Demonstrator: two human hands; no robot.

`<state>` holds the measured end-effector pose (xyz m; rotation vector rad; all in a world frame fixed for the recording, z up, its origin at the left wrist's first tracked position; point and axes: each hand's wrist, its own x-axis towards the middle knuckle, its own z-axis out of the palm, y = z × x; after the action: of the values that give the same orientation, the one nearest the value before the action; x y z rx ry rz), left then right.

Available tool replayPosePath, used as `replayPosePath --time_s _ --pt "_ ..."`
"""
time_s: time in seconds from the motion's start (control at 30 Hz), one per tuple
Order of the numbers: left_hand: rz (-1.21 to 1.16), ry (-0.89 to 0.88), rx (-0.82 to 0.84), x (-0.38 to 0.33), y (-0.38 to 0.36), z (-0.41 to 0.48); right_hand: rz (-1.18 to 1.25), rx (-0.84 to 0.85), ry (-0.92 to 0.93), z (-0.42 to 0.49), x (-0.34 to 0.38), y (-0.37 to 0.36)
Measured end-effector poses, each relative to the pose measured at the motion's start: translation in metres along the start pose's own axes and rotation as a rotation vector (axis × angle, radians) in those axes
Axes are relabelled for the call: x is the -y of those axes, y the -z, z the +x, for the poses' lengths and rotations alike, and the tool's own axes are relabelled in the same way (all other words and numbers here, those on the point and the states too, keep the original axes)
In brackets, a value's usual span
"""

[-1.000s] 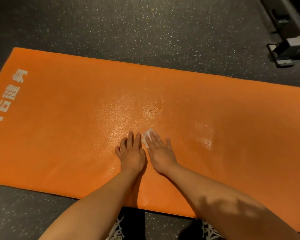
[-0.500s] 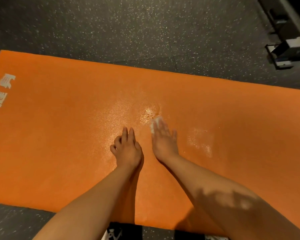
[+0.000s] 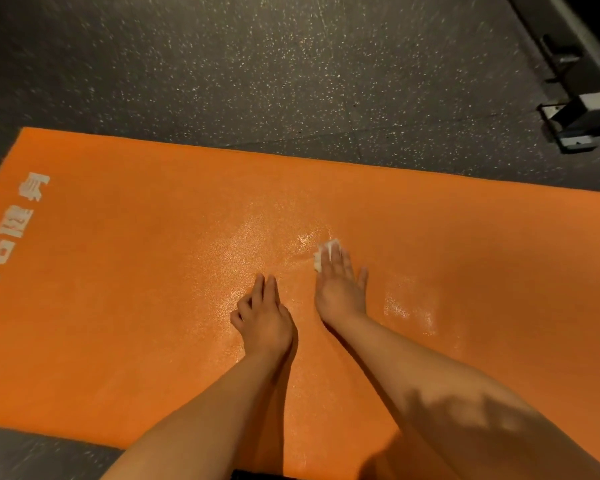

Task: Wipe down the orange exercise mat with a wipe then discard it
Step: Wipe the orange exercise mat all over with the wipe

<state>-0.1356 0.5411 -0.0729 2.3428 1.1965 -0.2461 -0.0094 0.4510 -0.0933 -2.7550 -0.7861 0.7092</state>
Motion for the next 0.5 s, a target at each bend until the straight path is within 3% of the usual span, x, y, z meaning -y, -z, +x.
replayPosePath --time_s 0.07,0.2,0.27,0.33,0.4,0.5 --pt "-0.007 0.007 -0.003 -0.003 0.0 0.004 0.048 0.051 0.046 -0.003 0.016 -0.001" --pt "-0.038 -0.025 -0.042 -0.002 0.005 0.018 -0.057 0.116 0.386 -0.003 0.027 -0.008" --pt "-0.042 -0.044 -0.044 0.001 0.007 0.026 -0.083 0.037 0.319 0.01 0.013 -0.005" --pt "-0.039 -0.04 -0.018 0.003 0.007 0.033 -0.036 -0.04 0.084 0.021 0.001 0.002" --pt "-0.03 -0.023 0.003 0.002 0.004 0.036 0.011 -0.068 -0.032 0.026 0.006 0.005" --pt "-0.065 -0.012 0.007 0.001 0.001 0.035 0.041 0.025 0.147 0.021 0.033 0.001"
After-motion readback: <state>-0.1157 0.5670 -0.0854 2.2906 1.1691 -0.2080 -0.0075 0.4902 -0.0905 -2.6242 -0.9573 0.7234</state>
